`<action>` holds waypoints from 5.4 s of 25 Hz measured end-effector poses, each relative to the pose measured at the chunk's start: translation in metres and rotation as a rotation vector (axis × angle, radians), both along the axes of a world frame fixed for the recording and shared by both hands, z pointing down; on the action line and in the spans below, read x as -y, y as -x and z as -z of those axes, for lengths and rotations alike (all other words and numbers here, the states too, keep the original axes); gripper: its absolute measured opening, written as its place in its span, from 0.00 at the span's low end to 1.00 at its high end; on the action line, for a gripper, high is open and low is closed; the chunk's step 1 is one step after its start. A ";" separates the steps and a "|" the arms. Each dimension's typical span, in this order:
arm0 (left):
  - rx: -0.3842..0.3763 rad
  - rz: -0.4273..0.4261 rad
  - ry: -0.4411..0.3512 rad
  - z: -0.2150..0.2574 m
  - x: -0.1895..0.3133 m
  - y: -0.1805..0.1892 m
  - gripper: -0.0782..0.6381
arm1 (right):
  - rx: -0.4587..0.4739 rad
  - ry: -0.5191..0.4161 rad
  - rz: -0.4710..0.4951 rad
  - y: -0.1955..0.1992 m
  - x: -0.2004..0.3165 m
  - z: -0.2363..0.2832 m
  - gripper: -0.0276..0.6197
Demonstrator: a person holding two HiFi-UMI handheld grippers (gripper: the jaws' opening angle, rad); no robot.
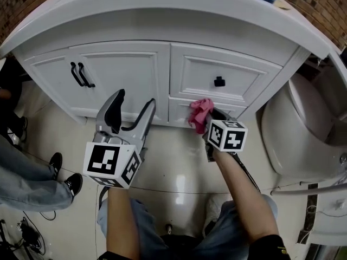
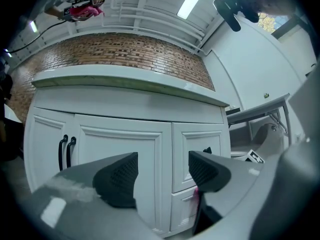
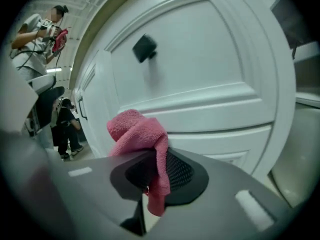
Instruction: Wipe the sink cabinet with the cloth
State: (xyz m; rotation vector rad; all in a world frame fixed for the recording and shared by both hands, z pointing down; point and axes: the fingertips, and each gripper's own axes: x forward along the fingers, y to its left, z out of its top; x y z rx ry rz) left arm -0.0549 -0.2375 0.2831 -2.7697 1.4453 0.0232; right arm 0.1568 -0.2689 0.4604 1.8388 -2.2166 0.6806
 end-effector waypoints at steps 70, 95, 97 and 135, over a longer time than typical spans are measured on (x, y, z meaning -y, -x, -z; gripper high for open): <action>-0.053 0.002 0.012 0.003 -0.002 0.001 0.56 | 0.053 0.168 0.144 0.107 0.004 -0.083 0.12; -0.064 -0.033 0.023 -0.001 -0.002 -0.018 0.56 | 0.114 0.303 -0.240 -0.075 -0.041 -0.117 0.12; -0.053 -0.024 0.021 -0.002 -0.001 -0.016 0.56 | 0.144 0.328 -0.099 -0.016 -0.037 -0.131 0.12; -0.019 -0.019 0.037 -0.009 -0.002 -0.031 0.57 | 0.151 0.354 0.027 0.015 -0.027 -0.166 0.12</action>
